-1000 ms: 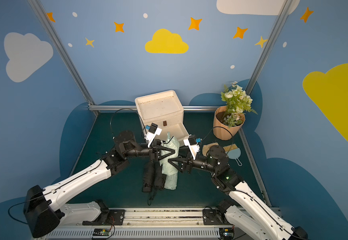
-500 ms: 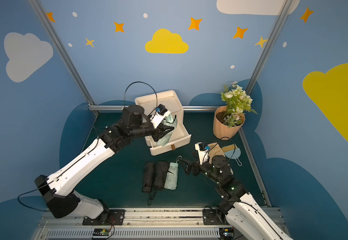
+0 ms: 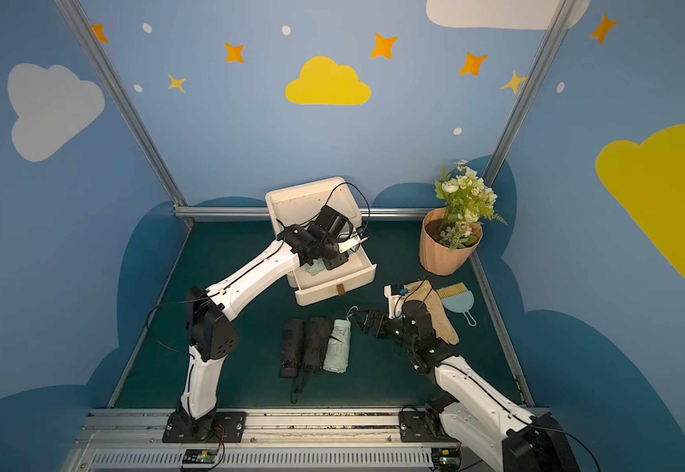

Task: Place the umbrella in the drawer by color
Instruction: Place the umbrella in the drawer.

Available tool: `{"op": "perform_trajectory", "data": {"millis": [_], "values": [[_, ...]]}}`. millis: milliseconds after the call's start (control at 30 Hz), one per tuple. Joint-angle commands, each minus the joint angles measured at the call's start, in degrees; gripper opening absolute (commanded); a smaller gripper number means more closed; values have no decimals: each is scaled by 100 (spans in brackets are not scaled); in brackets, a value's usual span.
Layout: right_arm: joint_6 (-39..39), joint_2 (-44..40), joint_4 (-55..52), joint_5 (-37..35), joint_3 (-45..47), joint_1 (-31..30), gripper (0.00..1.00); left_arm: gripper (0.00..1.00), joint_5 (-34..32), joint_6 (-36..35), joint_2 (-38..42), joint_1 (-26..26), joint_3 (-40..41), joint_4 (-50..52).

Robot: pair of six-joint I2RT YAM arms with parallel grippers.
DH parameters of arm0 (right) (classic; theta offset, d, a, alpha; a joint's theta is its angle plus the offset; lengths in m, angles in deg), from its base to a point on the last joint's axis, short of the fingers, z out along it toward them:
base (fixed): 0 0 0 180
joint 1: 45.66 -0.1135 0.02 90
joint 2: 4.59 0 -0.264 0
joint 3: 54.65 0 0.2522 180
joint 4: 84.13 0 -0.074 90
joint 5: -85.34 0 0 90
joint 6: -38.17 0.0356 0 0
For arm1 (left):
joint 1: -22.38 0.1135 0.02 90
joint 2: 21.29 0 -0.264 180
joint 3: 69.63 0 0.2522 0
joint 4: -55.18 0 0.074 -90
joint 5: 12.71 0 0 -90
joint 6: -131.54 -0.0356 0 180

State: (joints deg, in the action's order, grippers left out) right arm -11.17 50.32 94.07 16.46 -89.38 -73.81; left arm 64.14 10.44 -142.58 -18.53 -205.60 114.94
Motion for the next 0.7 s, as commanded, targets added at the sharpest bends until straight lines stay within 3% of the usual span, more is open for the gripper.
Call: {"op": "perform_trajectory", "data": {"millis": [0,400,667], "values": [[417,158,607,354,-73,37,97,10,-428,-357,-145,41,-378,82],[431,353,746,366,44,46,97,46,-1209,-871,-787,121,-644,-150],[391,253,606,323,80,55,97,59,-1368,-1017,-896,120,-768,-221]]}}
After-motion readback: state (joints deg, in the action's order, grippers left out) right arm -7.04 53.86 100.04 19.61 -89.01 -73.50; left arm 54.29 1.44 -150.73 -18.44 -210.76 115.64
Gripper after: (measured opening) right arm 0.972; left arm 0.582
